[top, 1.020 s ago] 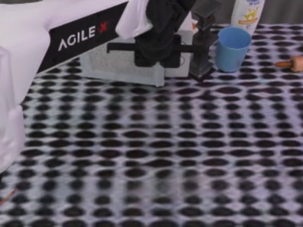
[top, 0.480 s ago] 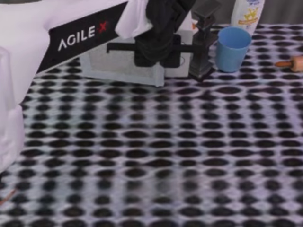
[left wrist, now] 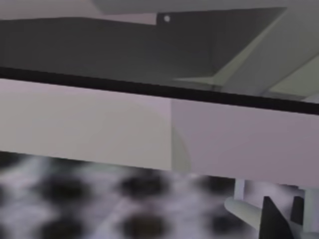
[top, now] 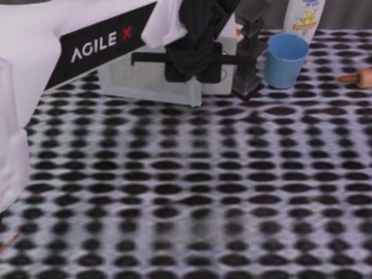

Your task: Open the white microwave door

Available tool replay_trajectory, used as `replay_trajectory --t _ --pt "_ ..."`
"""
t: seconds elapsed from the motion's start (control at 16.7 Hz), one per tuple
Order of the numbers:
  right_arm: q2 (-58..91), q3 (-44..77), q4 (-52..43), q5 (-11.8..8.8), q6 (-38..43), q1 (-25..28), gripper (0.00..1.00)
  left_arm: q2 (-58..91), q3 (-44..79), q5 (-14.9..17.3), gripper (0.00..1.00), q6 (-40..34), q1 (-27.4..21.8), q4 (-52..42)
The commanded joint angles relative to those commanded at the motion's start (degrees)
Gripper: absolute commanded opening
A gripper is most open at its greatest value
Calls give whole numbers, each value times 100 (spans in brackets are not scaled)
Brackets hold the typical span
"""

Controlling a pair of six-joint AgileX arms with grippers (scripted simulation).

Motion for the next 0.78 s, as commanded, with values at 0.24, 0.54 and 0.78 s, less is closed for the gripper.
replay_trajectory --t 0.24,0.54,0.78 --pt "0 0 0 0 0 0 100 -192 -280 71 0 193 33 149" --pt "0 0 0 0 0 0 100 -462 -697 183 0 476 80 368" --pt "0 0 0 0 0 0 100 -462 -697 183 0 476 80 368"
